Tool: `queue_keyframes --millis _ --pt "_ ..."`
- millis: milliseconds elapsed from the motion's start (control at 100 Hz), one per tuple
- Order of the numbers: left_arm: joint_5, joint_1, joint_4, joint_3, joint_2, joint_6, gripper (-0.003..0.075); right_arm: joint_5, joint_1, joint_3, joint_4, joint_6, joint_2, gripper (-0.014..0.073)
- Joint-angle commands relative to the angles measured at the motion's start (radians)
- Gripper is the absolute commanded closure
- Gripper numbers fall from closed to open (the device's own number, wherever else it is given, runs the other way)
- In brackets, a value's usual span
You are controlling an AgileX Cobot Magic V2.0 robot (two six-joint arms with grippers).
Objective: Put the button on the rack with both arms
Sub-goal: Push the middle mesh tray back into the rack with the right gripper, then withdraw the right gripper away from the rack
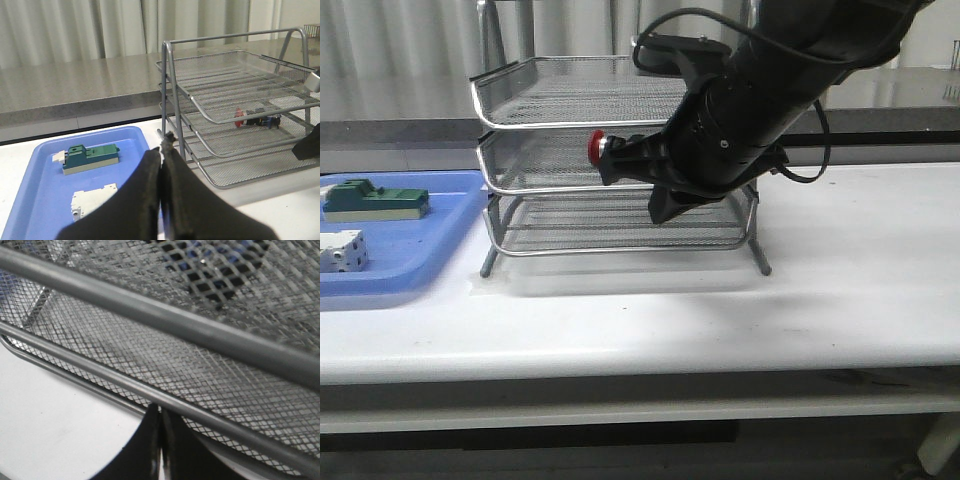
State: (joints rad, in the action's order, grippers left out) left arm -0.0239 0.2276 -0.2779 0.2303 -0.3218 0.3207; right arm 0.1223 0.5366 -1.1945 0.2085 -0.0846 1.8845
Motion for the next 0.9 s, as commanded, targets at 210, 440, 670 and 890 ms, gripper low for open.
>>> queue_keyframes --millis 210,440,670,890 --pt "0.079 -0.004 -0.008 0.029 -0.007 -0.002 0.0741 0.033 0.008 -0.034 -0.009 -0.003 -0.099 0.065" --pt "0.079 -0.004 -0.008 0.029 -0.007 -0.002 0.0741 0.142 0.007 -0.033 -0.009 -0.003 -0.217 0.065" --pt "0.079 -0.004 -0.008 0.029 -0.007 -0.002 0.0741 0.209 -0.018 0.026 -0.054 -0.003 -0.332 0.065" --pt "0.079 -0.004 -0.008 0.029 -0.007 -0.002 0.0741 0.202 -0.126 0.169 -0.057 -0.003 -0.488 0.065"
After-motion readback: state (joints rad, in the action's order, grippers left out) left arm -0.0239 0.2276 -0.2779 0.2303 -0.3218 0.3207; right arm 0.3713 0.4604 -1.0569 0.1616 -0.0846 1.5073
